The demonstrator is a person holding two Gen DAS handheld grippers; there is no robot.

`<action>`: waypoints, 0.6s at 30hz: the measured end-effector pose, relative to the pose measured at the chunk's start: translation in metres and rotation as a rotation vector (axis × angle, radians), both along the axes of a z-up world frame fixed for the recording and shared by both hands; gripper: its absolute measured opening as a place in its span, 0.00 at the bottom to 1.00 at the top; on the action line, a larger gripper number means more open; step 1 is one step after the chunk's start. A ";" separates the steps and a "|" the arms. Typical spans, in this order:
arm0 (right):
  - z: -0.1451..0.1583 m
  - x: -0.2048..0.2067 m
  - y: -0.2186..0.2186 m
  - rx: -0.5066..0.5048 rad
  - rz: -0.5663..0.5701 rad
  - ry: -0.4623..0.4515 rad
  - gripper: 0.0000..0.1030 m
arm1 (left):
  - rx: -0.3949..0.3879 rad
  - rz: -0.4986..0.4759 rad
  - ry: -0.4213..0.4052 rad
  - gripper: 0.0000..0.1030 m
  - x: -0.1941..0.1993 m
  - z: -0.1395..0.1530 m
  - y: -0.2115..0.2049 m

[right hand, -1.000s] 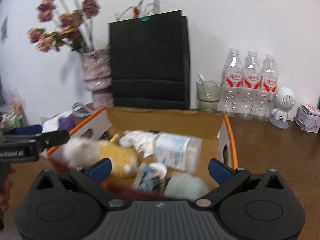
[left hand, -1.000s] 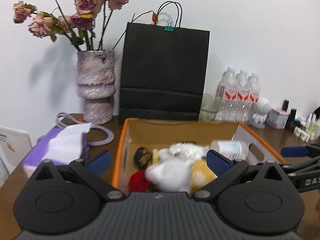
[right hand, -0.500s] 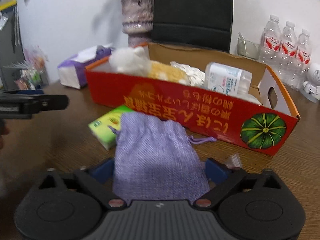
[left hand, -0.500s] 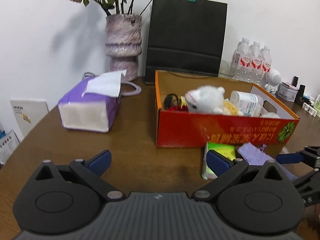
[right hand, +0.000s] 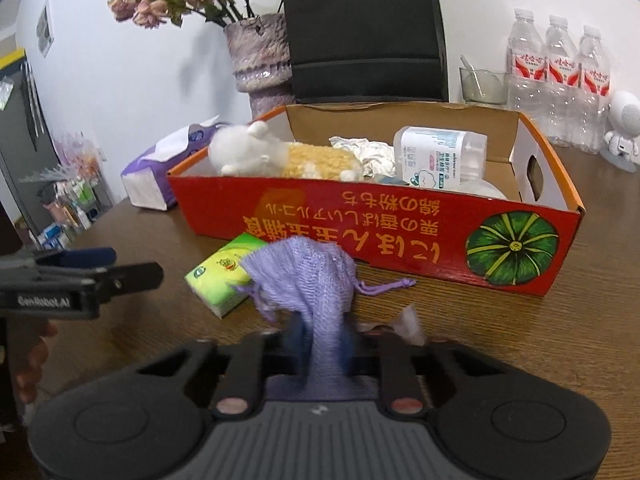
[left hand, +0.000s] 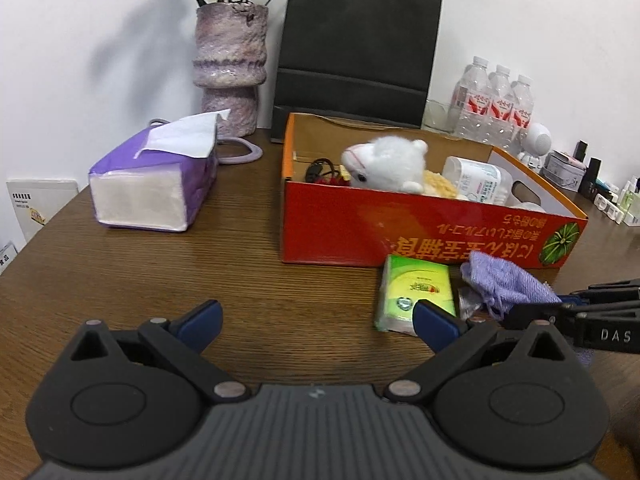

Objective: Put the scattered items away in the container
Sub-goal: 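Grasp the purple drawstring pouch with the right gripper, then grasp and lift the green tissue pack with left while right lifts the pouch toward box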

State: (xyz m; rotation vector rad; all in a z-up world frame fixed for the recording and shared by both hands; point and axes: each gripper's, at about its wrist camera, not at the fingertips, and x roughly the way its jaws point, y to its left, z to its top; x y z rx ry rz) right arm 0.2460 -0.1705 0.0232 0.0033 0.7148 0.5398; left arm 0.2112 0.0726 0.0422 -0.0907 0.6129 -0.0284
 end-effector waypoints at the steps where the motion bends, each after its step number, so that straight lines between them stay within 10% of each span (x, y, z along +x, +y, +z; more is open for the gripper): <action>1: 0.001 -0.001 -0.002 0.003 -0.004 -0.007 0.13 | 0.002 -0.005 0.003 1.00 0.001 -0.001 -0.003; 18: 0.024 -0.011 -0.033 0.044 -0.079 -0.109 0.13 | 0.087 -0.033 0.047 1.00 0.033 -0.013 -0.059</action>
